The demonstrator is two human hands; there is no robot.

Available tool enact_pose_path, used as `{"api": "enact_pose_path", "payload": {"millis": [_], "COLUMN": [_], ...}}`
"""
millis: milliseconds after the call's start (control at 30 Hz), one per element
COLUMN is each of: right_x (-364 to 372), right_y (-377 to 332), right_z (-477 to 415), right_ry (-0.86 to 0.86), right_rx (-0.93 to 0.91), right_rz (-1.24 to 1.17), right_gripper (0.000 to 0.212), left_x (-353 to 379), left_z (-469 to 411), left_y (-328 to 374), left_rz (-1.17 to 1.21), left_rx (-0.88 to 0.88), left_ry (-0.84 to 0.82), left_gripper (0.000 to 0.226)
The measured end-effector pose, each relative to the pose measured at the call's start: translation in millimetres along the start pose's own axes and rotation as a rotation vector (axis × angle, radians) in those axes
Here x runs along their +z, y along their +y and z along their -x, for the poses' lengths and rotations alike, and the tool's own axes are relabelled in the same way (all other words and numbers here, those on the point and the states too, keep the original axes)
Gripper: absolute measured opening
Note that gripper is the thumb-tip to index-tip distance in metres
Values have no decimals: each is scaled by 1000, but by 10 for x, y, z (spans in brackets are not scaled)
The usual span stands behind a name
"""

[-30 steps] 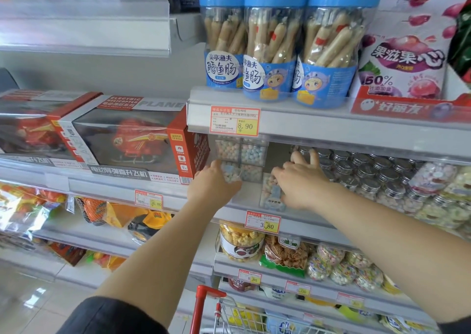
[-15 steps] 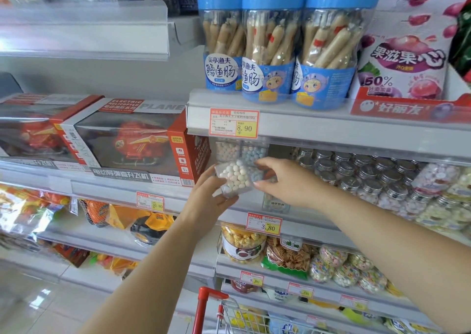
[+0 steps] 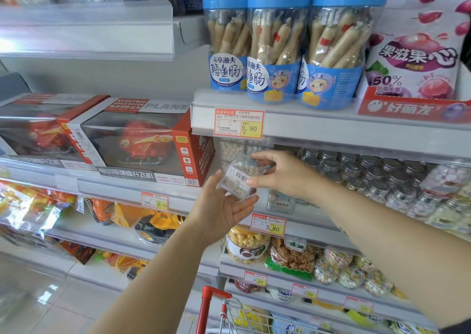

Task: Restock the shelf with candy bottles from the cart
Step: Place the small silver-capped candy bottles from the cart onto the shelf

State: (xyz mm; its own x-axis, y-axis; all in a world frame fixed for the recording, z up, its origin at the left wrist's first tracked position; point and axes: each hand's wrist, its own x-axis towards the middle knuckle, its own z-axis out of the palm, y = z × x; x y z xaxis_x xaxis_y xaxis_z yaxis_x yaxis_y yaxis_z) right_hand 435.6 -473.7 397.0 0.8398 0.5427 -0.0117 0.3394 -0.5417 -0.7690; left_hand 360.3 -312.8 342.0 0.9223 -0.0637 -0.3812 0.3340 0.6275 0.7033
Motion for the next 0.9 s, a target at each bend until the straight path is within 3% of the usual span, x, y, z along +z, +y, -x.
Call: {"api": "enact_pose_path", "payload": {"millis": [67,133,200,267,433,600,733,833,900], "right_x": [56,135,212,212,84,80,47,23,5], "right_y": [30,33,39,55,63,-6,-76,-79,-61], "right_z": [18,70,134,169,78,40,22,-59,-104], "right_ry": [123,177,124,66,125,-86,-185,-165,-125], "right_rx": [-5,-121,-304,-405,-190,-4,44,46,34], "right_rz": [85,248,360,320,-14,-50,-293,-331,-273], "right_gripper": [74,77,76,69,41,44,34,35,40], "left_x": [-7,-3,4,-12,-158,-132,-125,-74,-71], "left_z": [2,8,15,33,47,59,-24,-43,-48], "left_y": [14,36,52,42,-39,-13,49,108,151], "left_rz": [-59,-122,-166,-165,-66,-140,-136,-254,-453], "left_rx": [24,27,20,30,33,78,231,304,336], "left_ry": [38,63,65,80,44,-47,-124,-130,-81], "left_gripper": [60,64,65,67,75,61,54,55,61]}}
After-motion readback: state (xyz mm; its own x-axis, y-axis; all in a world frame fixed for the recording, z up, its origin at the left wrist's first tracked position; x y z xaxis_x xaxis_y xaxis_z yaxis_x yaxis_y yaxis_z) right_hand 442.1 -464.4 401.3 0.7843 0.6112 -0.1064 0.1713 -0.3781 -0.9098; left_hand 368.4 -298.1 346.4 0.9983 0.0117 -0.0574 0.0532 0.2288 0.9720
